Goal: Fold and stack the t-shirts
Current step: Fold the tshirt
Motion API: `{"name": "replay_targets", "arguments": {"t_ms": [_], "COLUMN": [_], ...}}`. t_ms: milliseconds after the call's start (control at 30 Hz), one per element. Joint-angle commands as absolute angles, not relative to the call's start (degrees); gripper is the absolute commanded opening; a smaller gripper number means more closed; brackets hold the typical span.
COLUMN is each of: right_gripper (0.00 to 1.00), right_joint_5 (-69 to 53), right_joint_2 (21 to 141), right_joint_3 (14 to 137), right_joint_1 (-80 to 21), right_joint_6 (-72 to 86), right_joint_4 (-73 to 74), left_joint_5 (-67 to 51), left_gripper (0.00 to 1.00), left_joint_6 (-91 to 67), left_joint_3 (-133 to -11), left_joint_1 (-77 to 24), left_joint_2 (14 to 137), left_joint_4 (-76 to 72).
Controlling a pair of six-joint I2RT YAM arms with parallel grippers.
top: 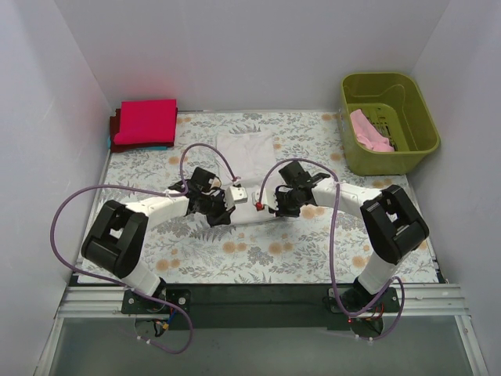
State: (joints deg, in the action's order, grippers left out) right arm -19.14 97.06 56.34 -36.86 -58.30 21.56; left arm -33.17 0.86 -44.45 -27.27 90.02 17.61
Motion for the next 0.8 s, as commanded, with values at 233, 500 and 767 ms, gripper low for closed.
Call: {"name": "replay_targets", "arguments": {"t_ms": [233, 500, 767], "right_gripper": [0.01, 0.01, 0.01], "right_joint_5": [-18.2, -21.6, -28.6], "right_joint_2": [90.6, 84.2, 70.9], "right_joint_3": [67.4, 69.3, 63.0], "right_joint_1": [-35.3, -35.4, -40.6], "right_joint_6": [-56.2, -52.8, -50.2], "right_joint_4": [31.9, 41.2, 52.1], "left_joint_5": [-36.5, -42.3, -53.4], "left_gripper": [0.00, 0.00, 0.00], "left_joint_6": [3.3, 5.2, 0.9], "left_joint_3": [-58.5, -60.3, -58.7], "left_joint_1": [-24.5, -24.4, -27.8], "left_joint_2": [85.7, 80.1, 68.3], "left_joint_4": [31.0, 42.3, 56.3]}}
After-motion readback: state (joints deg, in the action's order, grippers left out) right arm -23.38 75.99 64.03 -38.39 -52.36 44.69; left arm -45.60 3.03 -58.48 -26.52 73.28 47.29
